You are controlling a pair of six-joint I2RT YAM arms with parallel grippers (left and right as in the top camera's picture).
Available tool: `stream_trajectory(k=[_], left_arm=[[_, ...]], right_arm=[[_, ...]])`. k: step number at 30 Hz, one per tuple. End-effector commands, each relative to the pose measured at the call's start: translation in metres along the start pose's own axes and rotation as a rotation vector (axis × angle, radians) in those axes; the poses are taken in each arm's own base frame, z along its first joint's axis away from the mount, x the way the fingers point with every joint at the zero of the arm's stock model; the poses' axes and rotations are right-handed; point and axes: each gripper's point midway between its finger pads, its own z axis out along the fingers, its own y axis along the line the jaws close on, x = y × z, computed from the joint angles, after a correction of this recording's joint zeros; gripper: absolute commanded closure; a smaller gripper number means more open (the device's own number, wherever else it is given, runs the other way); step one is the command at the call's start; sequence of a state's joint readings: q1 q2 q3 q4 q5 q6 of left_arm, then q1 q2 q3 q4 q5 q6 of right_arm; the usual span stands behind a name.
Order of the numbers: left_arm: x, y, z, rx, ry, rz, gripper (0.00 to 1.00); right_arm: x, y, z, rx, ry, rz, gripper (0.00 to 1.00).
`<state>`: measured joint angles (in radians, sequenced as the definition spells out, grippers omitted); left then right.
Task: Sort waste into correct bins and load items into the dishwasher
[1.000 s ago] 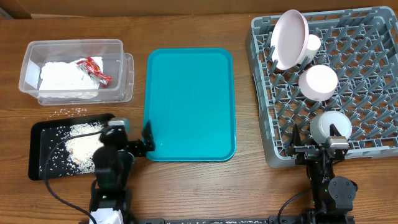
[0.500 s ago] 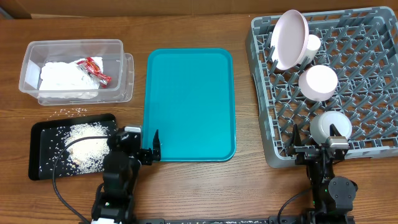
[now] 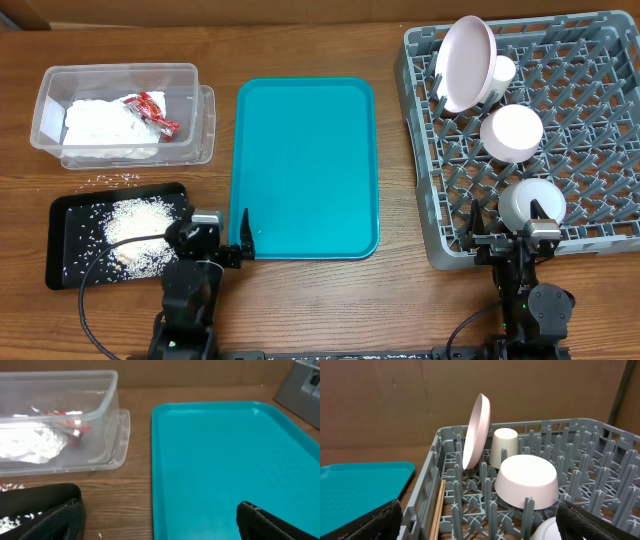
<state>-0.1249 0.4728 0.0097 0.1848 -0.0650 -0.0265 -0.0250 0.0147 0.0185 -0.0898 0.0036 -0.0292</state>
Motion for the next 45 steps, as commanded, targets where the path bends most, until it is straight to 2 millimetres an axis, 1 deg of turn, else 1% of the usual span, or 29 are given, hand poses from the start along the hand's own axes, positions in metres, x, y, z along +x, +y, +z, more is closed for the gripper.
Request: stream_trajectory(k=[1,5,9,15,22,34,40,45], left_arm=[[0.003,0.001,-0.003,-0.008,0.003,-0.001,0.0],[0.019,0.002,-0.008,-0.013,0.068,0.004,0.0],[0.022,0.003,-0.012,-0.012,0.076,0.005,0.0],[0.008,0.003,-0.015,-0.016,0.011,0.008,0.0],[0.005,0.003,-0.016,-0.015,-0.002,0.018,0.0],[-0.028,0.006,-0.028,-0.023,-0.152,0.029,0.0],[-0.04,0.006,-0.033,-0.02,-0.209,0.025,0.0],[-0.039,0.006,-0.033,-0.016,-0.206,0.025,0.0]], right_arm=[[0.001,0.0,0.0,-0.003,-0.007,0.003,0.0],[0.001,0.0,0.0,-0.003,-0.007,0.003,0.0],[0.001,0.0,0.0,-0.003,-0.007,0.003,0.0],[0.001,0.0,0.0,-0.003,-0.007,0.003,0.0],[0.001,0.0,0.0,-0.003,-0.007,0.003,0.0],[0.001,0.0,0.0,-0.003,-0.007,0.003,0.0],[0.001,0.0,0.0,-0.003,-0.007,0.003,0.0],[0.001,0.0,0.0,-0.003,-0.007,0.003,0.0]])
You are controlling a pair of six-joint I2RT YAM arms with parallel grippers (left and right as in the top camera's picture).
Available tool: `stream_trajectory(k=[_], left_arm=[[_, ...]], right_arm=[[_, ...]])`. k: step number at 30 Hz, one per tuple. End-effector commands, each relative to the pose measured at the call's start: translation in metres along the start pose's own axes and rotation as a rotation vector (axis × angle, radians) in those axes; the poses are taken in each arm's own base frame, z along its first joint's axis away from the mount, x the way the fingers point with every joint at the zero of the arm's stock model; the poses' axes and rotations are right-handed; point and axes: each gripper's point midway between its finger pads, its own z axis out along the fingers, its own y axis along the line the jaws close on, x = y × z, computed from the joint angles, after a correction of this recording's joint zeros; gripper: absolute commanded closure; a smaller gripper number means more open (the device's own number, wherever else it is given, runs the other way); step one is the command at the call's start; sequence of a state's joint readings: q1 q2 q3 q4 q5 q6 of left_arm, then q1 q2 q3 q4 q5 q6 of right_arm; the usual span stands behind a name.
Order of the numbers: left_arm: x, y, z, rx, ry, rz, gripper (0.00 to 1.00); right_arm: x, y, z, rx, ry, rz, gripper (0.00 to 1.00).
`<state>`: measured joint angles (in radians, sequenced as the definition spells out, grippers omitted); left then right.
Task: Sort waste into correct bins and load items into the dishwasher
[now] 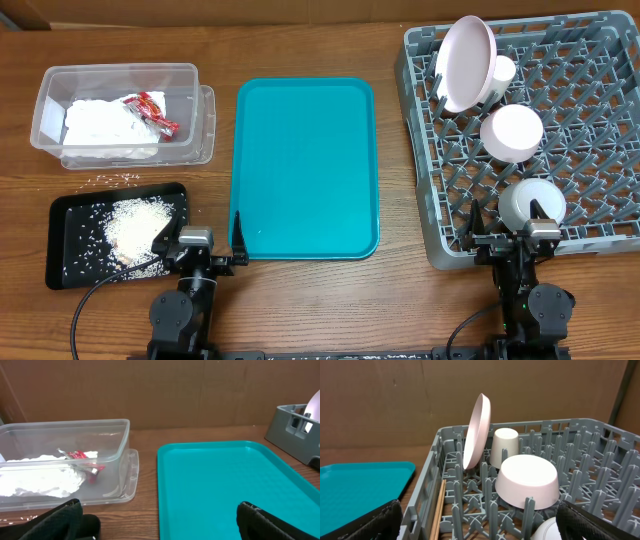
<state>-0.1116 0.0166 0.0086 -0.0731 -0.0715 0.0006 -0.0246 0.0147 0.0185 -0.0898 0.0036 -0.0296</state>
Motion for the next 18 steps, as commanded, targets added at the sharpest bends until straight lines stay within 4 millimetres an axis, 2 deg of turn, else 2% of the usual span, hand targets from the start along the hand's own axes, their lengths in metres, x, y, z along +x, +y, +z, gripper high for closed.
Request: stream_trajectory(k=[1,8,18], left_arm=[[-0.001,0.0,0.0,0.004,-0.01,0.014,0.0],[-0.001,0.0,0.0,0.013,-0.008,0.011,0.0],[0.0,0.01,0.0,-0.026,-0.006,-0.033,0.0]], right_arm=[[0.001,0.0,0.0,-0.002,-0.007,0.003,0.0],[0.001,0.0,0.0,-0.002,-0.007,0.003,0.0],[0.001,0.0,0.0,-0.002,-0.007,0.003,0.0]])
